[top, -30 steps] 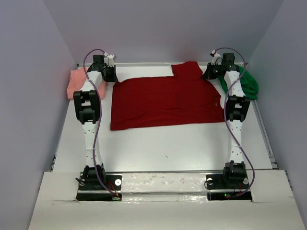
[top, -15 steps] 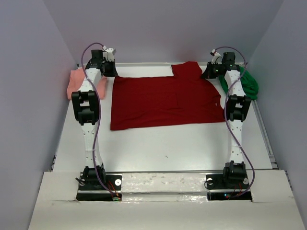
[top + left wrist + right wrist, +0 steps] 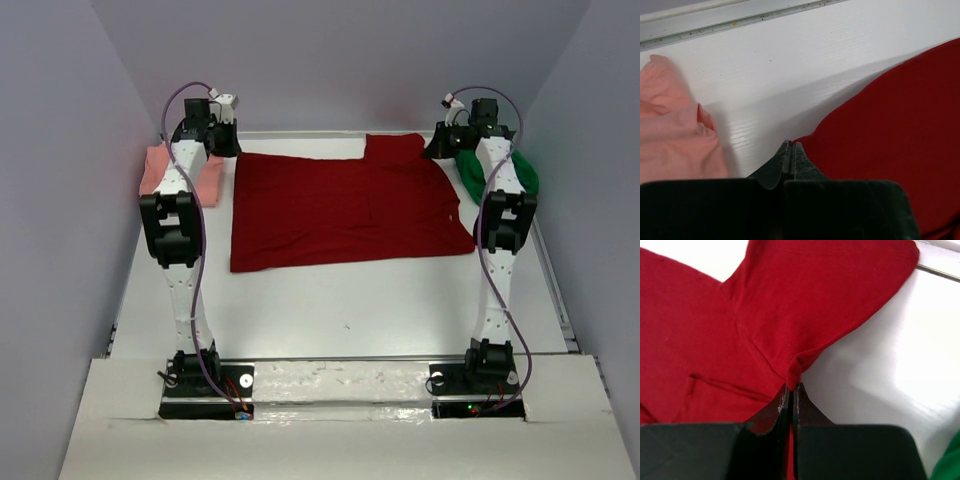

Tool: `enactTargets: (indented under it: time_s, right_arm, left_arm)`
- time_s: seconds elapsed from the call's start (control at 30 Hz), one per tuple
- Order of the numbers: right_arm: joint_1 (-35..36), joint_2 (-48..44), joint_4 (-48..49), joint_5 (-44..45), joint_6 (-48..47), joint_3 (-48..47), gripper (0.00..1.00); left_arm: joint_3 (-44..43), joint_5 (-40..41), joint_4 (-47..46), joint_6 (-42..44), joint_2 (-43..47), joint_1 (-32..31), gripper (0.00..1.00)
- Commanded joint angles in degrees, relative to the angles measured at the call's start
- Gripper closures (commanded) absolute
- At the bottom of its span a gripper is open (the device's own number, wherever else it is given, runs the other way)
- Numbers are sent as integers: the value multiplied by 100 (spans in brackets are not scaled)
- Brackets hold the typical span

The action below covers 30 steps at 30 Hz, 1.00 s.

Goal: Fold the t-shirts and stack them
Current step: Grap the side of the flattened tshirt furthest away from the robot with both arms, then fold the other side of the tshirt into a rectangle

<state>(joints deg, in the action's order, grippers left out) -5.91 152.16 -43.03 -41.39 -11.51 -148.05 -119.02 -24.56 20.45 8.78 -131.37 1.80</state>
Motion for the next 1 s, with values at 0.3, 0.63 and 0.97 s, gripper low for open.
enactTargets:
  time_s: [0.3, 0.63, 0.97]
  right_arm:
    - [46, -1302, 154, 87, -668, 1322, 100]
    - [46, -1610, 137, 245, -835, 1761, 100]
    - [46, -2023, 128, 561, -1064, 2183, 100]
  left_arm:
    - [476, 109, 109, 274, 920, 13, 100]
    - [634, -58, 232, 318, 1087, 57, 100]
    - [802, -155, 284, 353, 1184, 75, 100]
